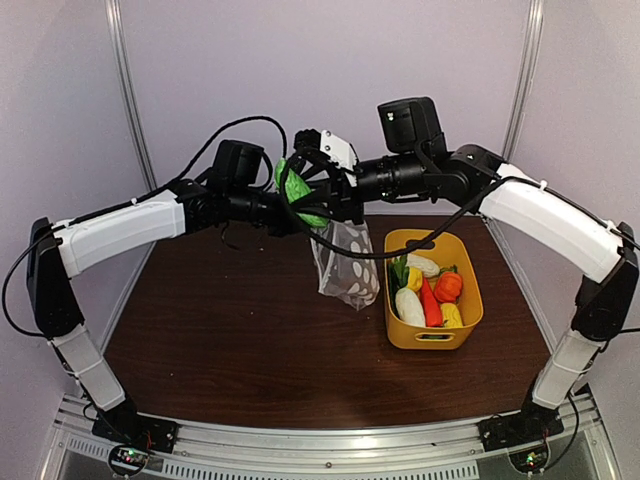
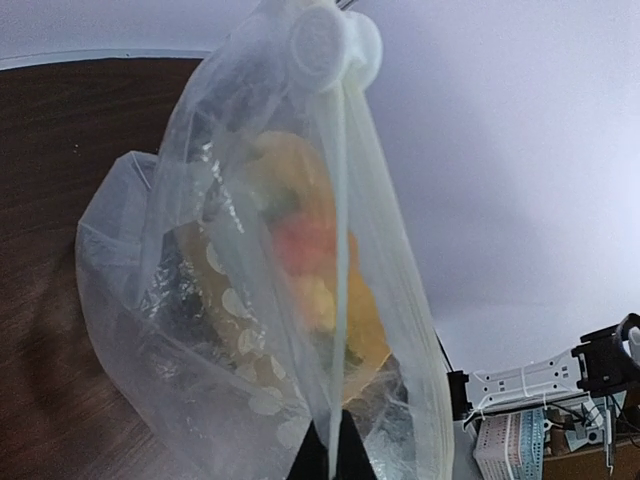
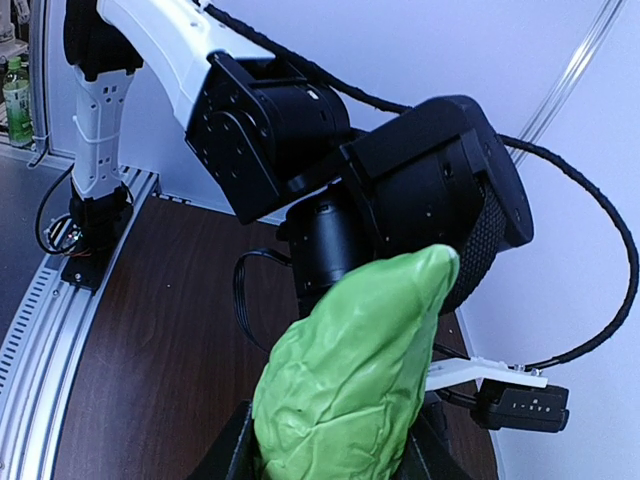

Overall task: Place the food in the zip-top bag and seal the zipper
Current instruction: Place the fake vegetable in the zipper food storage bag.

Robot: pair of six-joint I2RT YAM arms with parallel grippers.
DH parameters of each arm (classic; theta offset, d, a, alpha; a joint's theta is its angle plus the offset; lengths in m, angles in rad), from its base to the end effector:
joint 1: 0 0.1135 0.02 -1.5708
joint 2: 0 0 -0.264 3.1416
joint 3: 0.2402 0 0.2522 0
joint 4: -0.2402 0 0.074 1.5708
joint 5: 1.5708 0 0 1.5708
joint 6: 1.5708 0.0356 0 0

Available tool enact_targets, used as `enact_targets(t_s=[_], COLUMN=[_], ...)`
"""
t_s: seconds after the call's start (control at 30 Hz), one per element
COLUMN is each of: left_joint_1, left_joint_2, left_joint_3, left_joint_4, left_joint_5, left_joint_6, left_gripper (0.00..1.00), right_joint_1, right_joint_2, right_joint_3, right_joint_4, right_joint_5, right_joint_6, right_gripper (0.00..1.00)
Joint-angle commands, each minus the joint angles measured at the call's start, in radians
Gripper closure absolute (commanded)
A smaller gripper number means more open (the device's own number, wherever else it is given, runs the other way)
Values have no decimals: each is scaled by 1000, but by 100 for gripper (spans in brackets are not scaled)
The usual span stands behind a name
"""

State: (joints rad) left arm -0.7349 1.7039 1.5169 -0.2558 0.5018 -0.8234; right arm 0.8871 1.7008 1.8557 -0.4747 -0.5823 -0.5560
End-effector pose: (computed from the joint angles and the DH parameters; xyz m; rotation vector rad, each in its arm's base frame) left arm 0.2867 -0.2822 0.3435 0.2664 2.2770 -1.4185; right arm 0.2283 0.3112 0.4397 -1.5358 1.1342 0.7736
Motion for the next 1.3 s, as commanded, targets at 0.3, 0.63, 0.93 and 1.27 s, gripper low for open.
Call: enact_targets(t_s=[0.3,0.63,0.93,1.27], left_joint_1=[-4,-4,-8,-9], left_joint_2=[-100,-130,-121,-235], left_joint_3=[-14,-34,-59,-128], left_joint_4=[28,61,93,94], left_joint_5=[39,65,114,-27], left_joint_6=[-9,-11,-31,-19], left_gripper=[100,100,100,100], right_joint_1=[5,6,7,1], right_joint_2=[-13,-39,-11,-59], right_joint_3=[-167,-262,-257,-318], right_joint_4=[16,48,84,67], right_joint_5=[64,110,117,313], right_joint_6=[-65,-79,-70,60], right_gripper=[93,91,89,89])
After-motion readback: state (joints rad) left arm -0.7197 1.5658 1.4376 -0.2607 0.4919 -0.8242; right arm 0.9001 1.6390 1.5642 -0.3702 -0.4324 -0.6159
